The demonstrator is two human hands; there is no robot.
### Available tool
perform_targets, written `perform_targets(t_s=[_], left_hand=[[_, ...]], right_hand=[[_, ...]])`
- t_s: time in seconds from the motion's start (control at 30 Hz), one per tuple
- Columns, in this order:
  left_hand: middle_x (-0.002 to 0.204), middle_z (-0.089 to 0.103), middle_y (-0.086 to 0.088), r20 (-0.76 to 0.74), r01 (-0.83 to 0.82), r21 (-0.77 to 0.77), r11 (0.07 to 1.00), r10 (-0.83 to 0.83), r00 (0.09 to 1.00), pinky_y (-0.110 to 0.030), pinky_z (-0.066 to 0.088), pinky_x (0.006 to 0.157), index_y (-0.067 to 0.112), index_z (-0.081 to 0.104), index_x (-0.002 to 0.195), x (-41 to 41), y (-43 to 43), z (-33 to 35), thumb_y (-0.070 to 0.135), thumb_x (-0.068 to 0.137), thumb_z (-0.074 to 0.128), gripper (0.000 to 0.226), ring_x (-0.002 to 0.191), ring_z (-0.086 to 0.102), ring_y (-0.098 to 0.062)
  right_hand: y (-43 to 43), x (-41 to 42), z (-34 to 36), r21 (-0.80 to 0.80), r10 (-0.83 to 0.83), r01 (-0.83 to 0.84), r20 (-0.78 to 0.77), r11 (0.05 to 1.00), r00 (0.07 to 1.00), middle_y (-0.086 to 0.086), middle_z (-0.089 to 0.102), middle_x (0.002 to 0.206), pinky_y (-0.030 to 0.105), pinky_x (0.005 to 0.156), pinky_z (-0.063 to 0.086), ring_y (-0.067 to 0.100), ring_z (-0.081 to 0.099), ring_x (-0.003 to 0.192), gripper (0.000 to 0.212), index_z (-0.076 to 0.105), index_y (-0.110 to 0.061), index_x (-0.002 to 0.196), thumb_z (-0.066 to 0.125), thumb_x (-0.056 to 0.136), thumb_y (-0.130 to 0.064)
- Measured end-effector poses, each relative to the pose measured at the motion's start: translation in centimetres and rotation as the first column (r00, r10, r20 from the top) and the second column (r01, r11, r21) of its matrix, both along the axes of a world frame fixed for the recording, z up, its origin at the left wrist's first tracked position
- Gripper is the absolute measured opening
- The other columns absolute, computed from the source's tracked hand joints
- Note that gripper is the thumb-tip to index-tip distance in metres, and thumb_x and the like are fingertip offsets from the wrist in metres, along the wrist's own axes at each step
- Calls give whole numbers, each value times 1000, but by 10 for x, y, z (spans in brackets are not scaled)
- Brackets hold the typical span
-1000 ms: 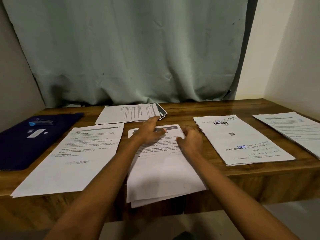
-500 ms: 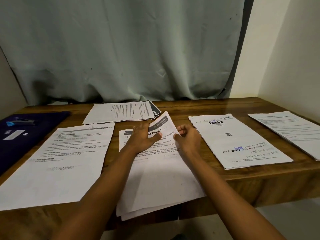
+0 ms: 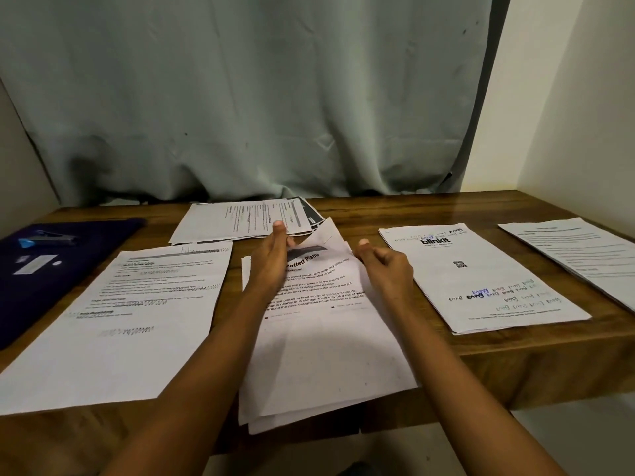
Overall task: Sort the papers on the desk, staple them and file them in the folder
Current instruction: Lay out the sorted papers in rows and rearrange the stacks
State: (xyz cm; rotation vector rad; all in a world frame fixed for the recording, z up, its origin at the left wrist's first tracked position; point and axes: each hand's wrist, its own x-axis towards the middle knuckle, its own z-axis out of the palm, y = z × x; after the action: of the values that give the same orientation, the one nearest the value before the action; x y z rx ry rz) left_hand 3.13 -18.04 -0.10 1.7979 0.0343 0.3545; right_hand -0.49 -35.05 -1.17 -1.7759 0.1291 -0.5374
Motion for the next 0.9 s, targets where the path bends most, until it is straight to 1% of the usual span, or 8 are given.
perform_targets(t_s=[0.07, 0.17, 0.33, 0.47, 0.6, 0.67, 0.8, 0.9], left_hand=[[87, 62, 5, -8, 5, -5, 1000, -5, 1000, -17, 37, 61, 16, 56, 87, 1, 2, 0, 40, 100, 42, 30, 78, 56, -6], [92, 64, -2, -33, 78, 33, 996, -77, 996, -19, 43, 63, 17, 56, 85, 6, 6, -2, 14, 93, 57, 8, 87, 60, -15], [116, 62, 0, -76, 188, -15, 982, -189, 979, -20, 53, 64, 18, 57, 106, 10, 12, -2, -9, 86, 55, 34, 106, 58, -16], [126, 58, -1, -92, 219, -32, 975, -221, 971, -27, 57, 69, 21, 56, 111, 10, 14, -2, -13, 83, 51, 44, 112, 57, -20], [128, 58, 0, -96, 217, -33, 976, -219, 971, -23, 55, 65, 21, 55, 116, 8, 13, -1, -13, 84, 50, 47, 109, 58, -16], [130, 57, 0, -94, 212, -28, 977, -214, 972, -22, 54, 66, 21, 55, 118, 7, 12, 0, -11, 85, 50, 46, 110, 57, -16], [129, 55, 0, -79, 203, -50, 978, -207, 975, -12, 51, 58, 17, 54, 123, 5, 12, 1, -8, 89, 47, 43, 114, 54, -16], [128, 57, 0, -67, 193, -33, 981, -195, 978, -13, 51, 61, 17, 54, 121, 2, 11, 2, -3, 91, 48, 37, 113, 56, -16]], right_hand=[[-1, 3, 0, 14, -16, 16, -34, 1000, 999, -6, 62, 67, 21, 57, 42, 7, 54, 62, 30, 65, -19, 74, 56, 92, -41], [-4, 8, -4, 13, -19, 20, -68, 1000, 997, -10, 63, 72, 22, 64, 47, 4, 57, 68, 19, 67, -20, 79, 61, 90, -34], [-8, 11, 0, 33, 5, -2, -91, 999, 996, -7, 65, 76, 13, 58, 40, 1, 58, 69, 6, 72, -14, 85, 69, 83, -19], [-10, 14, 3, 85, 28, -17, -129, 996, 991, -3, 70, 79, 11, 58, 40, 3, 61, 72, 9, 74, -12, 85, 73, 79, -19], [-11, 18, 1, 158, 25, -1, -151, 987, 988, 1, 72, 84, 20, 65, 46, 14, 67, 78, 18, 74, -13, 87, 78, 75, -26], [-10, 20, 1, 136, 24, -3, -158, 991, 987, 1, 72, 84, 19, 64, 45, 14, 66, 78, 21, 74, -13, 87, 80, 73, -27], [-10, 18, 1, 83, 35, -23, -137, 996, 990, 1, 71, 83, 12, 59, 39, 8, 63, 74, 15, 75, -10, 86, 78, 74, -18], [-7, 15, 1, 5, 20, -19, -116, 1000, 993, -1, 68, 80, 10, 57, 37, 4, 59, 70, 6, 73, -11, 85, 70, 81, -15]])
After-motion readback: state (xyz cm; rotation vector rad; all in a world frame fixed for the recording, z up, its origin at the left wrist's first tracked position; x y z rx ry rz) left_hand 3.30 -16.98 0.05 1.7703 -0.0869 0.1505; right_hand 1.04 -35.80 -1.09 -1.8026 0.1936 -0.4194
